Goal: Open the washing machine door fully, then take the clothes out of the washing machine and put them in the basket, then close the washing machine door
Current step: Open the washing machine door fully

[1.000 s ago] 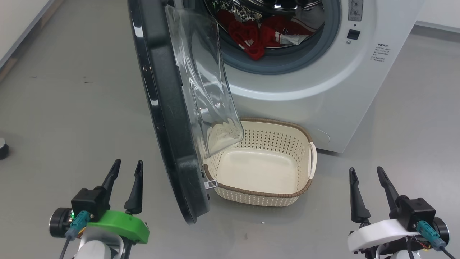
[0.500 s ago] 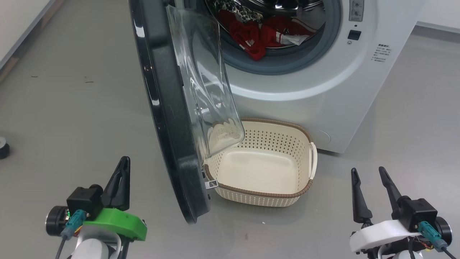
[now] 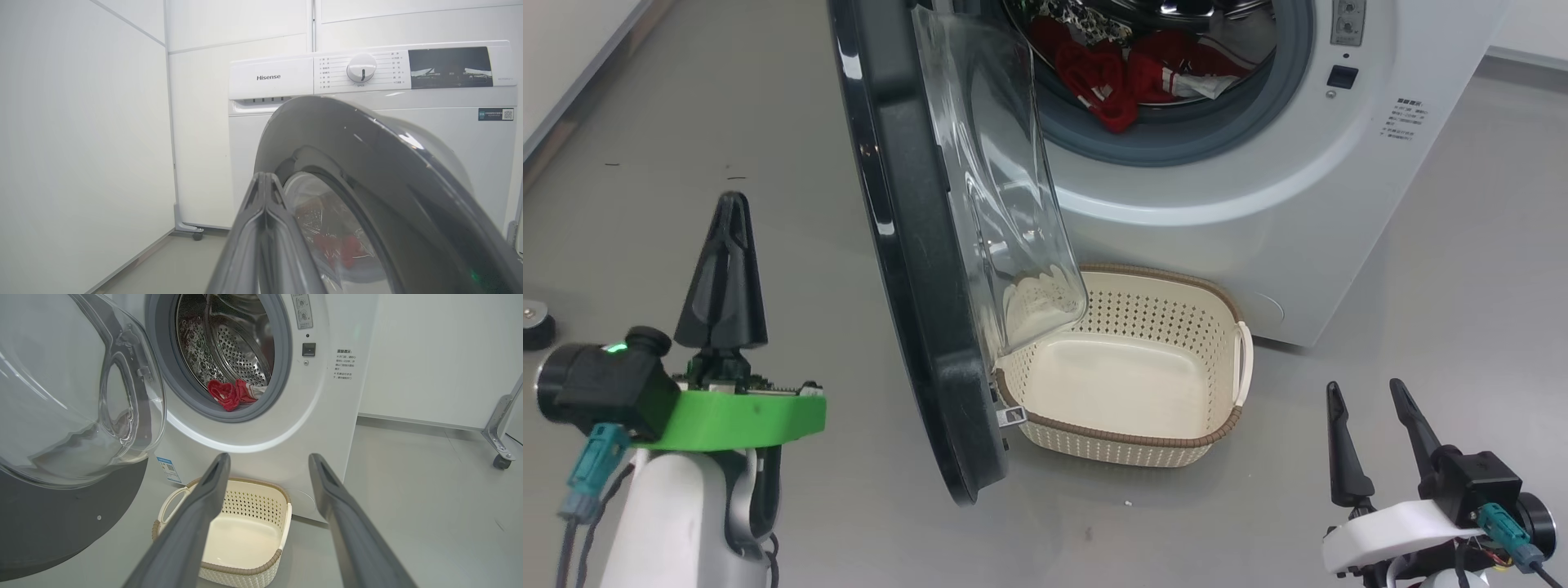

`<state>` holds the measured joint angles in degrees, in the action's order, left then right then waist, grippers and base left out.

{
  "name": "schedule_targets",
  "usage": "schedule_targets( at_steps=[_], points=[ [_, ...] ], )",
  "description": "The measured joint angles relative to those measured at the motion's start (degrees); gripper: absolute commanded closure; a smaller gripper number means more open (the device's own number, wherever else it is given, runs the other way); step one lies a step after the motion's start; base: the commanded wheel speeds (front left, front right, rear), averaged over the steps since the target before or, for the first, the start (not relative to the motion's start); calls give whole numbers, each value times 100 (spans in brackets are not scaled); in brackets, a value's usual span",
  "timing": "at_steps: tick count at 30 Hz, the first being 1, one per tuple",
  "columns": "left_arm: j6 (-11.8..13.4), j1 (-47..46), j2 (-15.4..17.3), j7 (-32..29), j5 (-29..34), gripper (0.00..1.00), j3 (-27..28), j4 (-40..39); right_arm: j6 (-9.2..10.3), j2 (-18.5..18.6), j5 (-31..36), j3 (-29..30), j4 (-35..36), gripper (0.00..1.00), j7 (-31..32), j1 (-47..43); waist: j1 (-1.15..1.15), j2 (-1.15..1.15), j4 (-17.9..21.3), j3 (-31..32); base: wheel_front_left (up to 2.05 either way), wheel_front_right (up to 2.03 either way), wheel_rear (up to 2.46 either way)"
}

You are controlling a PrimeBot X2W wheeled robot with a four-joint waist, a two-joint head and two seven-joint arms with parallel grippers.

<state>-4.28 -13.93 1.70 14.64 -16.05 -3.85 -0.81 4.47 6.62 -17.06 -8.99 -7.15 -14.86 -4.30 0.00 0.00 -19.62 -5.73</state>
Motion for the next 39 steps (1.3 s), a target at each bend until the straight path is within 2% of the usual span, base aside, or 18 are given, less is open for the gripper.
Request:
schedule_targets(
  at_steps=[7,10,11,14,18,26,34,39],
  points=[
    [-13,-198,0,14,-34,100,-223,-1099,-54,-27,54,56,-8,0,0,-4,0,0,-40,15,0,0,0],
    [-114,-210,1,14,-165,100,-673,-1669,-88,-48,102,66,-24,0,0,-5,0,0,-53,33,0,0,0],
    [-114,-210,1,14,-165,100,-673,-1669,-88,-48,102,66,-24,0,0,-5,0,0,-53,33,0,0,0],
    [-191,-187,7,14,-308,100,-1162,-1829,-107,-67,109,74,-42,0,0,-7,0,0,-60,45,0,0,0],
    [-258,102,20,2,-338,100,-1844,-1815,-146,-88,163,78,-66,0,0,-13,0,0,-64,60,0,0,0],
    [-265,518,241,-557,-526,100,-2772,-1746,-189,-116,209,103,-102,0,0,-82,0,0,-69,80,0,0,0],
    [-266,892,523,-1151,-914,100,-3301,-1478,-240,-140,218,122,-127,0,0,-97,0,0,-76,81,0,0,0],
    [-266,969,710,-1418,-991,100,-3349,-1220,-265,-159,259,140,-129,0,0,-97,0,0,-73,62,0,0,0]
  ],
)
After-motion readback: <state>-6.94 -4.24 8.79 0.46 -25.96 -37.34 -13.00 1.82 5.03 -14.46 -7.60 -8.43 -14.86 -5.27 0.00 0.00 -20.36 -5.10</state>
